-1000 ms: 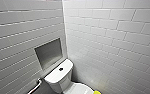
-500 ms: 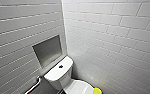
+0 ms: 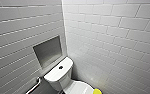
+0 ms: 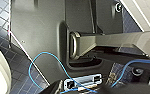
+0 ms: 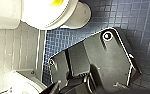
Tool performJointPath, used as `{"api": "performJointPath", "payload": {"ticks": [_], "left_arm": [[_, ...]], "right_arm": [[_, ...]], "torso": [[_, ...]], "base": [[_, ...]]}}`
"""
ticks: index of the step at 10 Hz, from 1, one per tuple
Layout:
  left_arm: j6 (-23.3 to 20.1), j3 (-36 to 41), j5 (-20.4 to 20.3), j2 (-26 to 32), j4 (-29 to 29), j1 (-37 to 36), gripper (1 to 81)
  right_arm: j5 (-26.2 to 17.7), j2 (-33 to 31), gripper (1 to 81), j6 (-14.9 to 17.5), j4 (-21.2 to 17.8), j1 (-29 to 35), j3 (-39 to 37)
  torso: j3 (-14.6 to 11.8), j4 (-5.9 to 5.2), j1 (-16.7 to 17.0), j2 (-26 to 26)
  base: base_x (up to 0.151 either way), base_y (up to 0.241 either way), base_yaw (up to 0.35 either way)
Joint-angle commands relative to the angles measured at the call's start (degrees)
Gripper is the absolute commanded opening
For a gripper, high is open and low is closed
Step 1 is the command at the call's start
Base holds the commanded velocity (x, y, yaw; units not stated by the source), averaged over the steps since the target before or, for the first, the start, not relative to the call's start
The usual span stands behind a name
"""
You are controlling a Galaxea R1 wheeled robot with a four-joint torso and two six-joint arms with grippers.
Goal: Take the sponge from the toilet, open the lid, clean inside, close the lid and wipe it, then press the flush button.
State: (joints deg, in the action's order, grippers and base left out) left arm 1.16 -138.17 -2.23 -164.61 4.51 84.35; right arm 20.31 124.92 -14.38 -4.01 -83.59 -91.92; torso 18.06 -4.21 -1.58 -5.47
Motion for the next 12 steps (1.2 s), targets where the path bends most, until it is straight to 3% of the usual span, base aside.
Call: {"api": "performJointPath", "payload": {"ticks": [1, 6, 8, 12], "left_arm": [[-0.45, 0.53, 3.99, 0.42, 0.24, -1.06, 81.1], [-0.45, -2.45, 4.08, -0.98, -0.29, -0.62, 81.1], [-0.37, -5.00, 4.08, -2.13, -0.38, -0.37, 81.1], [-0.11, -5.97, 4.08, -3.10, -0.38, -0.37, 81.1]], "right_arm": [[-2.64, -5.26, 81.1, -2.84, 0.32, 4.96, 1.84], [-2.82, -8.08, 81.1, -8.99, 0.40, 11.37, -1.32], [-3.08, -7.73, 81.1, -9.52, 0.32, 14.36, -2.64], [-6.85, -4.48, 81.1, -11.71, 0.50, 21.21, -7.82]], "torso": [[4.27, 0.00, -3.61, -5.57], [13.69, 0.00, -9.97, -15.74], [12.24, 0.00, -12.63, -19.96], [13.91, 0.00, -17.18, -27.24]], "base": [[0.000, 0.000, 0.000], [0.000, 0.000, 0.000], [0.000, 0.000, 0.000], [0.000, 0.000, 0.000]]}}
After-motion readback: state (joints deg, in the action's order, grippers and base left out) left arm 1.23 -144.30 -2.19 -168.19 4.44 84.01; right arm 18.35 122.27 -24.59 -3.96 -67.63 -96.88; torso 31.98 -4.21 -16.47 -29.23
